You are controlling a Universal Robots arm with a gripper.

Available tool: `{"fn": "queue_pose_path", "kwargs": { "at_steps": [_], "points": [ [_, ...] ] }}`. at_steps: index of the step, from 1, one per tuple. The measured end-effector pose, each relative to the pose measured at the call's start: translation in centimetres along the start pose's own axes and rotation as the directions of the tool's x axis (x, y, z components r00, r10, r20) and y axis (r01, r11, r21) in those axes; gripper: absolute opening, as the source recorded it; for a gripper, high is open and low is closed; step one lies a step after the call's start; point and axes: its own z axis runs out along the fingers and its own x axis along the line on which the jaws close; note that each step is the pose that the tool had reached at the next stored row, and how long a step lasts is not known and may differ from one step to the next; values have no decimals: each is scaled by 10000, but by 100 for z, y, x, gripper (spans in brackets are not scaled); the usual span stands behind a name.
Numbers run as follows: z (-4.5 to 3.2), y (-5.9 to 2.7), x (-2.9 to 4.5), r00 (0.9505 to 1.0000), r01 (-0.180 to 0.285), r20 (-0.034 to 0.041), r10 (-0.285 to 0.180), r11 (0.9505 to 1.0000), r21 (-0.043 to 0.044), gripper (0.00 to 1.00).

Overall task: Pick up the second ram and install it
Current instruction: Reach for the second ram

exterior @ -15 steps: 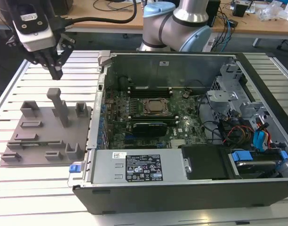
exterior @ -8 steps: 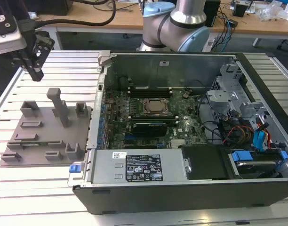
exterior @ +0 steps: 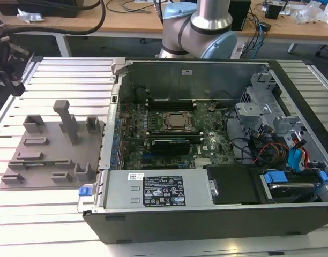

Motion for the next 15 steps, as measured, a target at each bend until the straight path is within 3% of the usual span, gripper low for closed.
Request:
{"fn": "queue_pose_path", "kwargs": {
  "at_steps": [1, 4, 7, 8, 15],
  "points": [
    [3, -55, 40, 10000, 0, 1, 0, 10000, -1, 10],
    [9, -172, 39, 10000, 0, 1, 0, 10000, 4, 10],
    [29, -427, 21, 10000, 0, 1, 0, 10000, 13, 10],
    [32, -477, 17, 10000, 1, 2, -1, 10000, 17, 10],
    [34, -502, 16, 10000, 0, 2, 0, 10000, 18, 10]
  ]
}}
